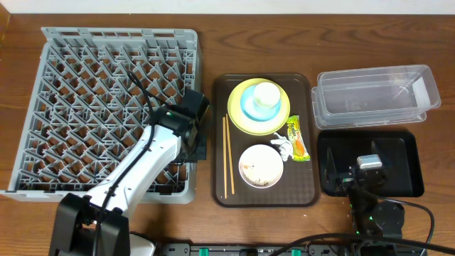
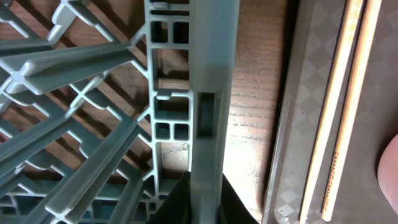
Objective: Sort waste into correct bins and load items into the dishwasher
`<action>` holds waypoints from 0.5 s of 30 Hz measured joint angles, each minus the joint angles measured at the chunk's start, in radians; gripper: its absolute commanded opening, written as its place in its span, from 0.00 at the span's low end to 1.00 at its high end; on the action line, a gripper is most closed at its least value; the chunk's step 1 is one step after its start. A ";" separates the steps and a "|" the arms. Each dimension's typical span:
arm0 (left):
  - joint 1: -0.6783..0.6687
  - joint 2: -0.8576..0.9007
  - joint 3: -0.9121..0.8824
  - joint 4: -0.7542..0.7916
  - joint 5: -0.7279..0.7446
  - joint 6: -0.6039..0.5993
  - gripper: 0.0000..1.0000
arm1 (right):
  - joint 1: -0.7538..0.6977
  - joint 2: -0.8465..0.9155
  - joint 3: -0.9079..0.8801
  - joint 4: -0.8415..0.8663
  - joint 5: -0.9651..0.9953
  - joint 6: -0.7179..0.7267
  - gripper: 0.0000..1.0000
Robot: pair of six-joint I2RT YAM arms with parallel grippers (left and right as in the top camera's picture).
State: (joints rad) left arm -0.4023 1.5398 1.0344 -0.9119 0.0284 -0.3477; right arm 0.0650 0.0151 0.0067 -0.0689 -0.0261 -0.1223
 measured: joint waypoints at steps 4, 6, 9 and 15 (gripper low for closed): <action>0.000 -0.001 0.000 -0.010 0.012 0.001 0.08 | 0.000 0.000 0.000 0.000 0.000 0.000 0.99; 0.000 -0.001 0.000 -0.014 0.016 0.001 0.08 | 0.000 0.000 0.000 0.000 0.000 0.000 0.99; -0.001 -0.001 0.000 -0.024 0.019 0.005 0.08 | 0.000 0.000 0.000 0.000 0.000 0.000 0.99; -0.005 -0.002 0.000 -0.040 0.022 0.005 0.08 | 0.000 0.000 0.000 0.000 0.000 0.000 0.99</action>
State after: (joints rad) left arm -0.4068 1.5379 1.0348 -0.9520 0.0505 -0.3424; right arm 0.0650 0.0151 0.0067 -0.0692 -0.0261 -0.1223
